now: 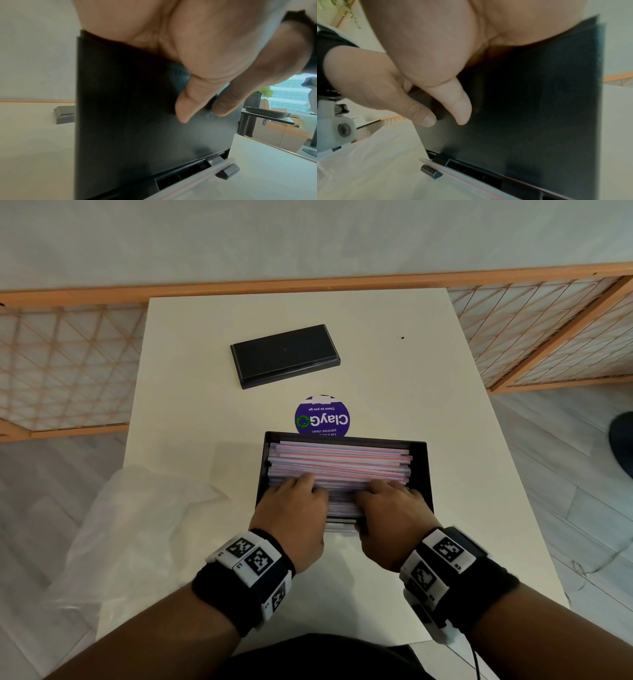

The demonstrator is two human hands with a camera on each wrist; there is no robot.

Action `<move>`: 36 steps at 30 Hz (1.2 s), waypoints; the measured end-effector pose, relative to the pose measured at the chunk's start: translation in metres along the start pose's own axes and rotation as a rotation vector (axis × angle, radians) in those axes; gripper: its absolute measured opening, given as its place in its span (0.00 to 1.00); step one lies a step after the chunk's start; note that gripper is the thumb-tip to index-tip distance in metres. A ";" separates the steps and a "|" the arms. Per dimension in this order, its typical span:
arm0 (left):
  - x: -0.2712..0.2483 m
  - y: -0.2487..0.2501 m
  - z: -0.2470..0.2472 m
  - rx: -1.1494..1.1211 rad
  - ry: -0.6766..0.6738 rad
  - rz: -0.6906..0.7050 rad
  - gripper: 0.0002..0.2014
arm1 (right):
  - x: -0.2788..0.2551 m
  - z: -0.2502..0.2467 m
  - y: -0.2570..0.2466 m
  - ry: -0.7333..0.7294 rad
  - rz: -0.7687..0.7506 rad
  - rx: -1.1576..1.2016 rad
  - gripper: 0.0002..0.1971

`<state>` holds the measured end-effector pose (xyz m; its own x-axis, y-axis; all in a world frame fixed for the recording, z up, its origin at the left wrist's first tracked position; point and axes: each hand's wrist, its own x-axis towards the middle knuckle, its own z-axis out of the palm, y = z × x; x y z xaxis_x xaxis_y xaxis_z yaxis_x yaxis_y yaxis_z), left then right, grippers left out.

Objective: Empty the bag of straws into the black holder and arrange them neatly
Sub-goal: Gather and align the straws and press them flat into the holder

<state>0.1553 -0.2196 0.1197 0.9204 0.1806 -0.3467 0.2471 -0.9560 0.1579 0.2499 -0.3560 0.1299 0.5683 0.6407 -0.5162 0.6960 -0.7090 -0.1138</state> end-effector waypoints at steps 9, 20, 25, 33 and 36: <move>0.003 0.000 0.004 0.037 -0.021 -0.005 0.14 | 0.005 -0.001 -0.008 -0.041 0.017 -0.062 0.17; 0.001 -0.001 0.004 -0.013 0.014 -0.007 0.17 | 0.004 -0.003 -0.010 -0.067 0.024 -0.038 0.17; -0.003 -0.002 0.001 -0.049 0.066 0.032 0.16 | -0.002 -0.002 -0.008 0.063 -0.021 0.019 0.18; -0.012 -0.003 -0.006 -0.095 0.026 0.118 0.10 | -0.009 0.001 -0.003 0.064 -0.100 0.078 0.10; -0.007 -0.003 0.000 0.030 -0.036 0.092 0.10 | -0.001 0.005 -0.006 -0.001 -0.079 -0.006 0.15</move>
<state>0.1480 -0.2182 0.1217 0.9272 0.0843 -0.3650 0.1527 -0.9748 0.1629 0.2426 -0.3536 0.1272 0.5107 0.6946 -0.5067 0.7414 -0.6542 -0.1494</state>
